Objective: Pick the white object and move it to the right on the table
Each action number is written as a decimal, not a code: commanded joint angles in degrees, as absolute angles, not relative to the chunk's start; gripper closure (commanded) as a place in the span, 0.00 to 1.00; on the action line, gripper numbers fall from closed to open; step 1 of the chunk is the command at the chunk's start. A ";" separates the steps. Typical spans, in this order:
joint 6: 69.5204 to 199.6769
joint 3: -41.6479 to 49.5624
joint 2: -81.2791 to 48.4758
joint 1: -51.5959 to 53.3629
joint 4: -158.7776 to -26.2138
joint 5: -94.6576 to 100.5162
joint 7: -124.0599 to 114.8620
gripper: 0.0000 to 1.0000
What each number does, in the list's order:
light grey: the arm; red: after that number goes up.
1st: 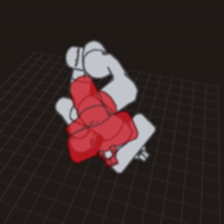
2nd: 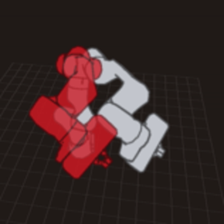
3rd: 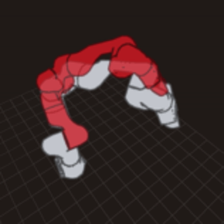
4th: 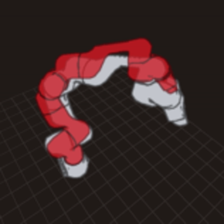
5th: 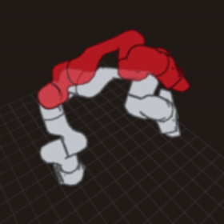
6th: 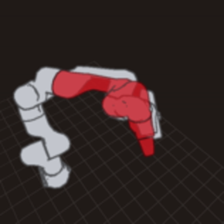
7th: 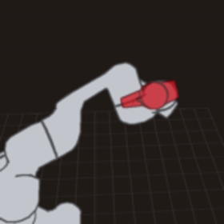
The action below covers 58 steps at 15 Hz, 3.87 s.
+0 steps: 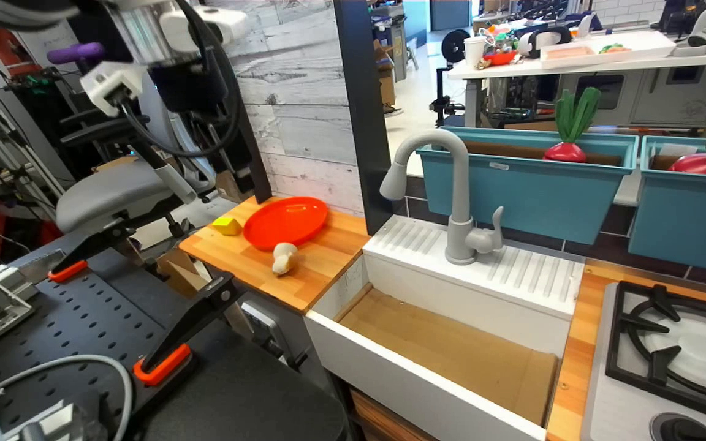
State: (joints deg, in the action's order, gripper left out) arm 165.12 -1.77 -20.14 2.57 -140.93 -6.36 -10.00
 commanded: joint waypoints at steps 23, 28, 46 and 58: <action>168.36 1.05 -48.15 3.57 -120.43 -3.81 -6.95 0.88; 169.71 1.23 -39.98 4.59 -127.42 -3.45 -6.55 0.98; 168.43 -5.43 -35.42 16.90 -122.22 -2.82 -8.05 0.96; 160.28 -0.39 -52.47 21.79 -103.05 -1.57 -11.61 0.96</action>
